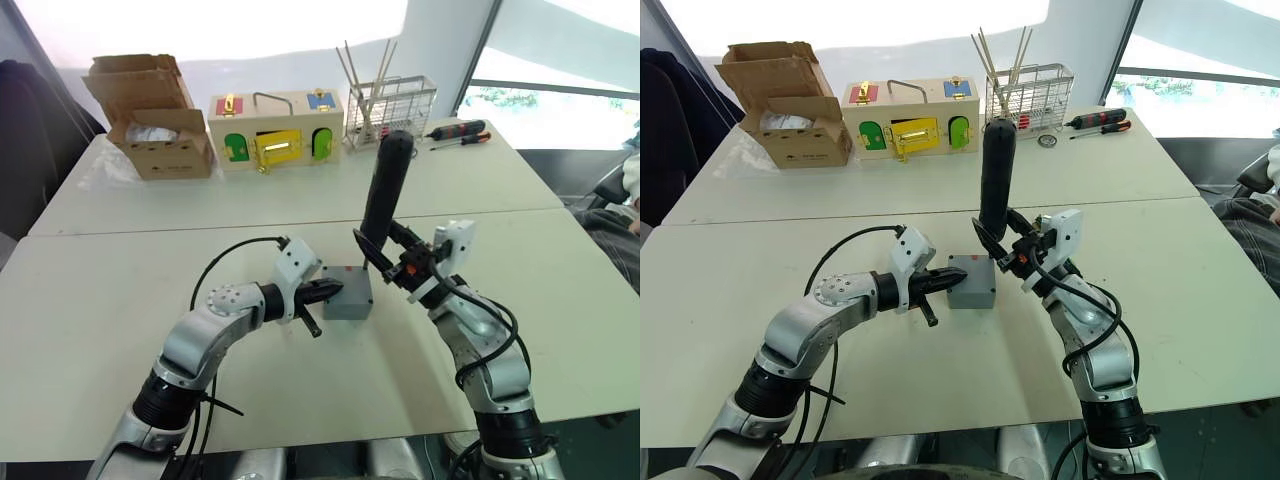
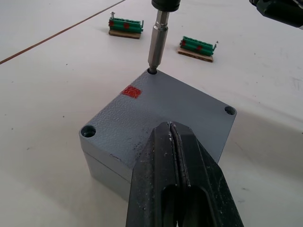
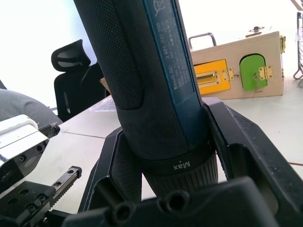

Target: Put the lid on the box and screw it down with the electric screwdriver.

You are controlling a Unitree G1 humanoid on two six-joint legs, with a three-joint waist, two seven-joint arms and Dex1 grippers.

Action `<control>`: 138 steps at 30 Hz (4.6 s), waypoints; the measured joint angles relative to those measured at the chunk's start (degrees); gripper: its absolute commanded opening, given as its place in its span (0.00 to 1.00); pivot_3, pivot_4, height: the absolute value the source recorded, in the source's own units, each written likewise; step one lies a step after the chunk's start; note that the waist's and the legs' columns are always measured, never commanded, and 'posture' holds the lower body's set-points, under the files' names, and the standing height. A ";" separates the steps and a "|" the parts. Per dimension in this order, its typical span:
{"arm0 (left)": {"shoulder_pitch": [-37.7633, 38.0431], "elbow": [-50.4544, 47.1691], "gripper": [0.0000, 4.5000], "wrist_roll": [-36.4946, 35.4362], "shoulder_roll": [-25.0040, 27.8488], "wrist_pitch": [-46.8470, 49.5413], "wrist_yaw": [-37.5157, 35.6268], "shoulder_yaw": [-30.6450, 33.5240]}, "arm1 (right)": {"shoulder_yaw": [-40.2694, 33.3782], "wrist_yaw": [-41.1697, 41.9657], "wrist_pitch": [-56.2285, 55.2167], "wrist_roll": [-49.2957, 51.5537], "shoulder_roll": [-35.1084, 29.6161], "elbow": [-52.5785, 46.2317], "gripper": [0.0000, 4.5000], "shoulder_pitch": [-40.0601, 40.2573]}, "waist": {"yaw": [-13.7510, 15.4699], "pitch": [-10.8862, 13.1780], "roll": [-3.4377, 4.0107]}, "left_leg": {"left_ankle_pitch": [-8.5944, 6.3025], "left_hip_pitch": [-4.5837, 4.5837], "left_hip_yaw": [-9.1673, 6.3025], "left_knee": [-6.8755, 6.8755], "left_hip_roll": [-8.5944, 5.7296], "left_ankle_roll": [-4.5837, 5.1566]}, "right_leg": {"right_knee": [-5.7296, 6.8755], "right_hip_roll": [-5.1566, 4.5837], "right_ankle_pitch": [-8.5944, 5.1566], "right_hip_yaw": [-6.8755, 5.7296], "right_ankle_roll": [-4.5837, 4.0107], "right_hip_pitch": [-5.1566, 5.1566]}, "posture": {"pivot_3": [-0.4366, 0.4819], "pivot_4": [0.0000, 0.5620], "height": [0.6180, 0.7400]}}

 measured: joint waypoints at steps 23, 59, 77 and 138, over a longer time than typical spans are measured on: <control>-0.02 -0.03 0.00 0.00 -0.01 0.09 -0.08 0.01 | -0.26 -0.83 0.00 0.64 0.94 0.53 0.39 -0.10 | -0.02 0.00 0.00 | -0.09 0.05 -0.08 -0.02 0.01 -0.05 | 0.00 -0.04 -0.17 -0.05 0.05 0.02 | 0.48 0.27 0.95; -0.64 0.10 0.00 -3.00 -0.50 -3.66 -1.35 4.33 | -15.71 -8.46 32.73 26.59 -9.35 -13.85 0.39 -16.45 | 0.32 2.82 0.57 | -0.12 -1.68 -0.14 0.11 -0.09 -0.19 | 0.07 -0.13 -0.05 -0.10 0.18 -1.53 | 0.48 0.27 0.95; -6.34 -7.49 0.00 -11.10 5.13 -0.03 -10.44 4.10 | -15.73 4.45 62.13 23.66 -56.01 19.97 0.39 -24.46 | 0.99 3.55 1.00 | 0.07 -2.74 0.19 0.43 -0.10 -0.43 | 0.05 -0.19 0.05 -0.12 0.11 -2.44 | 0.48 0.27 0.95; 0.32 4.40 0.00 -0.94 4.63 -9.02 -2.61 0.51 | 0.16 13.40 34.21 10.48 -27.02 -15.51 0.99 4.00 | 2.82 3.44 0.86 | 0.26 -2.40 0.16 1.18 -0.18 -0.42 | 0.29 -0.01 0.73 0.09 0.27 -1.95 | 0.48 0.27 0.95</control>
